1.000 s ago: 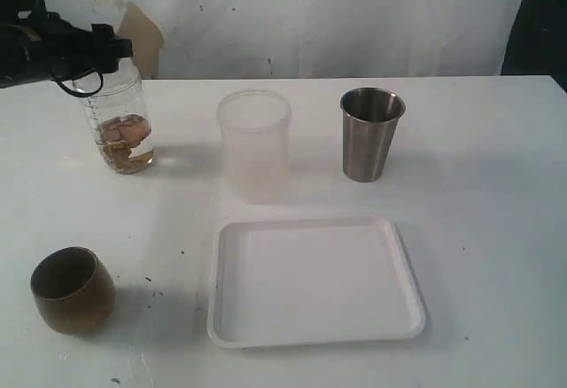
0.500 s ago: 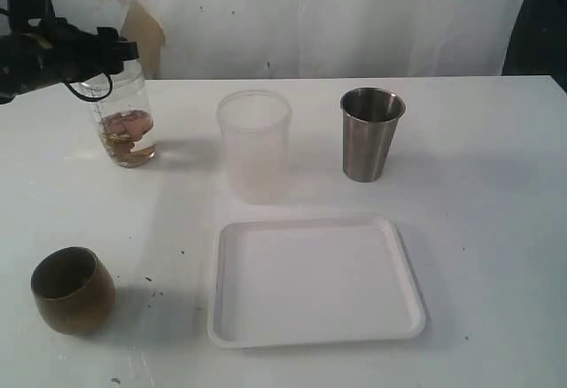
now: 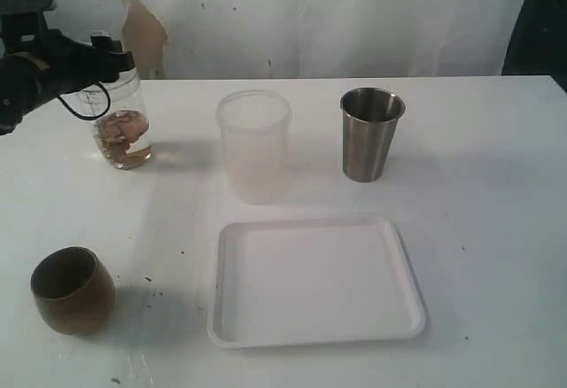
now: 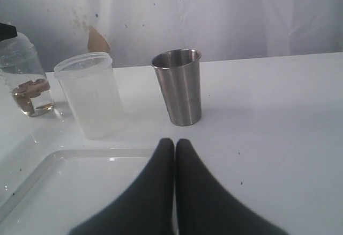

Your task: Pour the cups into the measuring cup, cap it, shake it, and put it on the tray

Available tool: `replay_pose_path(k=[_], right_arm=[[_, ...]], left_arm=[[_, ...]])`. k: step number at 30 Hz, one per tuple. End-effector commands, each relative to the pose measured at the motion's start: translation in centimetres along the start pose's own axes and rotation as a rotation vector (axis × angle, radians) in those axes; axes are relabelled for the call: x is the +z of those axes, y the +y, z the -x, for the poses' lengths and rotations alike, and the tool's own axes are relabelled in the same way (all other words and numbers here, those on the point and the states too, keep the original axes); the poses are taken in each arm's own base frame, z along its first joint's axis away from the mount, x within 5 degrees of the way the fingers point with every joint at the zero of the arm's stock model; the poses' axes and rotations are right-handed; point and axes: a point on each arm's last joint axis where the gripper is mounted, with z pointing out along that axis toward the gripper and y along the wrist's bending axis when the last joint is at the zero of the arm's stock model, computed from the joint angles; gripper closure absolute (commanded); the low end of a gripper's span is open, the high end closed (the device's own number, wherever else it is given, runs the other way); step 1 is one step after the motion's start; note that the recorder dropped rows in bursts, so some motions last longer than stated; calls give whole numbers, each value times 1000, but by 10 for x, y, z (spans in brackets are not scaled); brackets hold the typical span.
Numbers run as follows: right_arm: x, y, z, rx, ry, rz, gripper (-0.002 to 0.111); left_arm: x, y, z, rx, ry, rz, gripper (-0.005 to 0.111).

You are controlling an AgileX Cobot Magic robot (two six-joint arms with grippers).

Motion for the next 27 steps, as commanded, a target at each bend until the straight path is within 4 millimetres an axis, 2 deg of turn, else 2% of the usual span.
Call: replay_pose_path(k=[1, 5, 7, 8, 12, 15, 18, 24, 27], right_arm=[[0, 0, -2, 3, -3, -1, 108], [0, 0, -2, 3, -3, -1, 108], [0, 0, -2, 3, -3, -1, 108], [0, 0, -2, 3, -3, -1, 108], [0, 0, -2, 3, -3, -1, 108], [0, 0, -2, 3, -3, -1, 108], [0, 0, -2, 3, -3, -1, 108], [0, 0, -2, 3, -3, -1, 108], [0, 0, -2, 3, -3, -1, 108]], left_arm=[[-9, 2, -22, 18, 200, 0, 73], [-16, 0, -7, 23, 150, -8, 23], [-20, -1, -1, 22, 133, -11, 5], [-21, -1, 2, 21, 125, -12, 1], [-26, -2, 8, 20, 117, -15, 2], [-27, -2, 3, 21, 167, -15, 2], [-30, 2, -12, 23, 166, -6, 2], [-43, 9, -37, 74, -25, -7, 2], [-38, 4, -49, 106, -37, -69, 2]])
